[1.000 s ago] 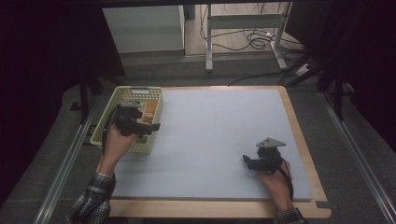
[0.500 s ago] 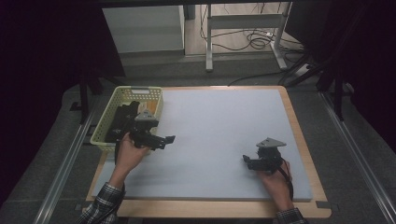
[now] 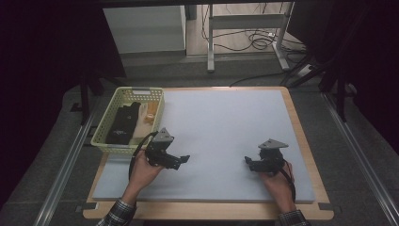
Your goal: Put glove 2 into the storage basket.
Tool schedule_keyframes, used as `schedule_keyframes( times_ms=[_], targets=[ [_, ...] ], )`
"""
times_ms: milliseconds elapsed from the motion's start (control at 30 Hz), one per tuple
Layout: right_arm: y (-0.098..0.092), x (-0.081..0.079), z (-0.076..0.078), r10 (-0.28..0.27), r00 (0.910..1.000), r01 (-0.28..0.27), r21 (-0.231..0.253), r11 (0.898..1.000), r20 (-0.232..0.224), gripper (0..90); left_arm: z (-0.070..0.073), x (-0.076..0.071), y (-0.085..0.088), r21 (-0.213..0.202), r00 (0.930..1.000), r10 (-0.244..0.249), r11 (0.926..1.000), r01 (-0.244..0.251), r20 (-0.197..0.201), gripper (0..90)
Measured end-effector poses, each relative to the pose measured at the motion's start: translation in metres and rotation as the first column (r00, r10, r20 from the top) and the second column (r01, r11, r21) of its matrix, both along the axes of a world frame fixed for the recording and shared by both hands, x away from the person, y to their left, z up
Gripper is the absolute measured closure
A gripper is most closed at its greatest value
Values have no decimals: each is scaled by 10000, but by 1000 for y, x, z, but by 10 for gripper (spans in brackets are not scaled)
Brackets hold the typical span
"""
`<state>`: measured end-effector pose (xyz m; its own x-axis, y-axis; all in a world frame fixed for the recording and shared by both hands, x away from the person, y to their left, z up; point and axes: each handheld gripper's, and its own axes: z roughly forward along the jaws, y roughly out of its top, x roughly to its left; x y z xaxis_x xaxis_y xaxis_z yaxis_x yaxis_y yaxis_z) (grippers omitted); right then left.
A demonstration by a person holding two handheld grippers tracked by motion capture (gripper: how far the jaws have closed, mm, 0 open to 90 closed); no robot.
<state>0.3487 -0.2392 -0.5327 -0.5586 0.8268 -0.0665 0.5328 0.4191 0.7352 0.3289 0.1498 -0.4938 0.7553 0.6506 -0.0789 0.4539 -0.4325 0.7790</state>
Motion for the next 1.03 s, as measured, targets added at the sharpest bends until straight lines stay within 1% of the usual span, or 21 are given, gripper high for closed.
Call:
schedule_keyframes(
  times_ms=[33, 233, 400, 467, 500, 533, 567, 600, 667, 700, 833, 867, 933, 967, 1000, 1033],
  targets=[
    [0, 0, 0, 1, 10000, -1, 1, 10000, -3, 193, -8, -1, -1, 52, 10000, -12, 10000, 13, -79, 20],
    [0, 0, 0, 9, 10000, -9, -3, 10000, -7, 192, -31, -4, -1, 272, 9996, 81, 9996, -73, -266, 15],
    [0, 0, 0, 7, 10000, -7, -6, 10000, -14, 192, -45, -7, -3, 734, 9994, 203, 9971, -181, -296, 14],
    [0, 0, 0, 1, 10000, -1, -10, 10000, -16, 191, -50, -8, -3, 867, 9992, 211, 9961, -181, -339, 14],
    [0, 0, 0, 1, 10000, -1, -7, 10000, -21, 190, -50, -8, -3, 867, 9992, 211, 9961, -181, -339, 13],
    [0, 0, 0, 0, 10000, 0, -5, 10000, -24, 190, -54, -8, -5, 1081, 9988, 234, 9940, -187, -427, 13],
    [0, 0, 0, -1, 10000, 1, -9, 10000, -24, 190, -54, -9, -7, 1281, 9989, 295, 9915, -244, -378, 12],
    [0, 0, 0, 0, 10000, 0, -9, 10000, -25, 190, -54, -9, -8, 1382, 9991, 288, 9901, -243, -303, 12],
    [0, 0, 0, -8, 10000, 8, -1, 10000, -23, 189, -54, -10, -9, 1399, 9992, 289, 9899, -247, -280, 12],
    [0, 1, 0, -13, 10000, 13, 2, 10000, -31, 189, -55, -8, -8, 1291, 9980, 357, 9912, -288, -512, 11],
    [0, 1, 0, -51, 10000, 51, -13, 10000, -75, 176, -55, -8, -8, 1275, 9980, 358, 9914, -288, -525, 8],
    [0, 1, 0, -142, 9998, 141, -41, 9999, -104, 141, -55, -8, -8, 1272, 9980, 358, 9915, -289, -523, 7],
    [1, 4, -1, -693, 9971, 689, -155, 9975, -324, 45, -56, -8, -8, 1273, 9980, 363, 9914, -295, -516, 8],
    [1, 4, -1, -773, 9965, 767, -192, 9969, -325, 34, -56, -8, -8, 1247, 9979, 366, 9917, -296, -535, 8],
    [1, 5, 0, -1015, 9936, 1009, -142, 9948, -500, 31, -56, -8, -8, 1256, 9980, 363, 9916, -295, -524, 9],
    [3, 5, 0, -1157, 9920, 1142, -303, 9930, -512, 24, -56, -8, -8, 1256, 9980, 363, 9916, -295, -524, 9]
  ],
)
